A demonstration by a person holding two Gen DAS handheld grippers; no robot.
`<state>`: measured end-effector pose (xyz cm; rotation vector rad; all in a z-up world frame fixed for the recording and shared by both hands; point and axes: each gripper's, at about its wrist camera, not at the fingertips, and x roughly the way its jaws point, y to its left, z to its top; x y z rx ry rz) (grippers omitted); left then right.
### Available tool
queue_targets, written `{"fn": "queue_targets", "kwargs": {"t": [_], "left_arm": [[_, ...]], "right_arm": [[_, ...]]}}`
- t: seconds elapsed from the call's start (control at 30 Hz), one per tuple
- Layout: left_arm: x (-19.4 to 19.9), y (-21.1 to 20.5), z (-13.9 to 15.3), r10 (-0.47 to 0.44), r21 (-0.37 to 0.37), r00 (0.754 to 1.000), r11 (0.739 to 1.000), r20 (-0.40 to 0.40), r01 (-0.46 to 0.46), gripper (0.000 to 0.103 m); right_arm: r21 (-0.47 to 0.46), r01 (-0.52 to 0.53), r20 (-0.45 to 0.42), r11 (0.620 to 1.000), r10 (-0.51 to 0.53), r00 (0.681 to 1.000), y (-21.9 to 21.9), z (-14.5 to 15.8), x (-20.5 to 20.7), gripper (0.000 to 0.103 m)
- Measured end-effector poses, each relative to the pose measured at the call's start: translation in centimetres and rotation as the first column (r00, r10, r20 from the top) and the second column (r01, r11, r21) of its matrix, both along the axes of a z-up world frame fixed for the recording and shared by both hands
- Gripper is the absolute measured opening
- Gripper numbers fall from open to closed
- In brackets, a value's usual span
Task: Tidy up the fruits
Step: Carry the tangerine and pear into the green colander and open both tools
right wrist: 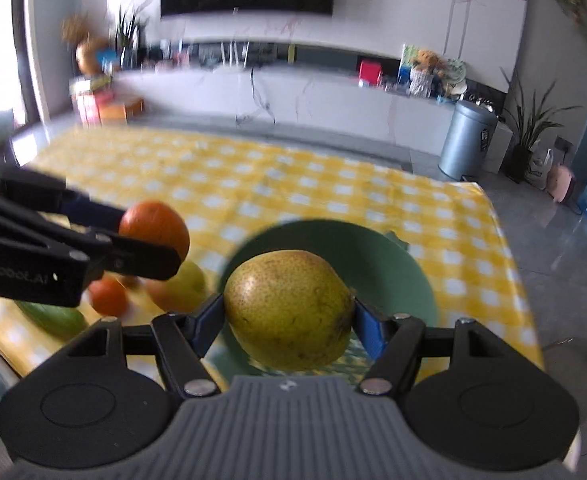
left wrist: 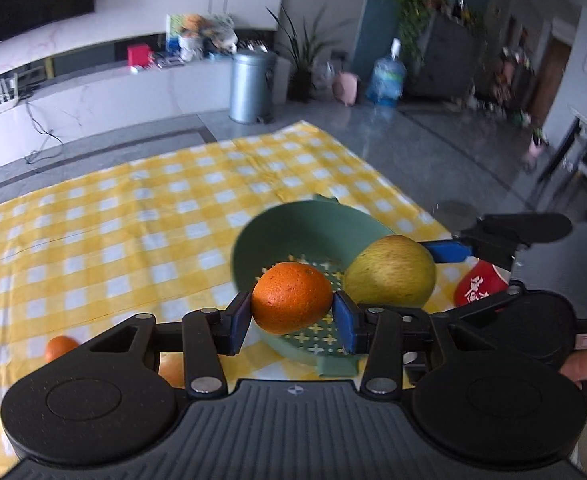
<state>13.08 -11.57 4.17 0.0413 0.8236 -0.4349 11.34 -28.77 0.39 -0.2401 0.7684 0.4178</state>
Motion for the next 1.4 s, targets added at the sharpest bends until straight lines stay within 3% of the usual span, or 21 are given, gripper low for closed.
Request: {"fn": "queue_targets", "kwargs": {"t": [0.43, 0.73, 0.97, 1.27, 1.4], "left_arm": [[5.3, -3.0, -4.3, -0.133, 0.091, 0.980, 0.985, -0.147, 0.147, 0.050], [7.5, -4.0, -7.0, -0.221, 0.166, 0.953, 0.952, -0.207, 0.257, 0.050], [8.2, -4.3, -8.2, -0.240, 0.189, 0.941, 0.939, -0.241, 0.288, 0.050], [8.5, -5.2, -8.5, -0.231, 0.220, 0.941, 0.932, -0.249, 0.287, 0.050], [8.3, -5.7, -8.8, -0.236, 0.259, 0.939, 0.918, -0.249, 0.299, 0.051]], "right_arm": [[-0.127, -0.148, -0.158, 0.981, 0.127, 0.979, -0.2, -3.6, 6.0, 0.067], [-0.162, -0.259, -0.262, 0.952, 0.211, 0.942, 0.6, -6.1, 8.5, 0.067], [-0.186, -0.321, -0.307, 0.929, 0.255, 0.917, 1.3, -7.4, 9.4, 0.067], [-0.194, -0.326, -0.322, 0.925, 0.254, 0.912, 1.1, -7.6, 9.4, 0.067], [-0.202, -0.323, -0.334, 0.925, 0.245, 0.910, 0.9, -7.3, 9.2, 0.067]]}}
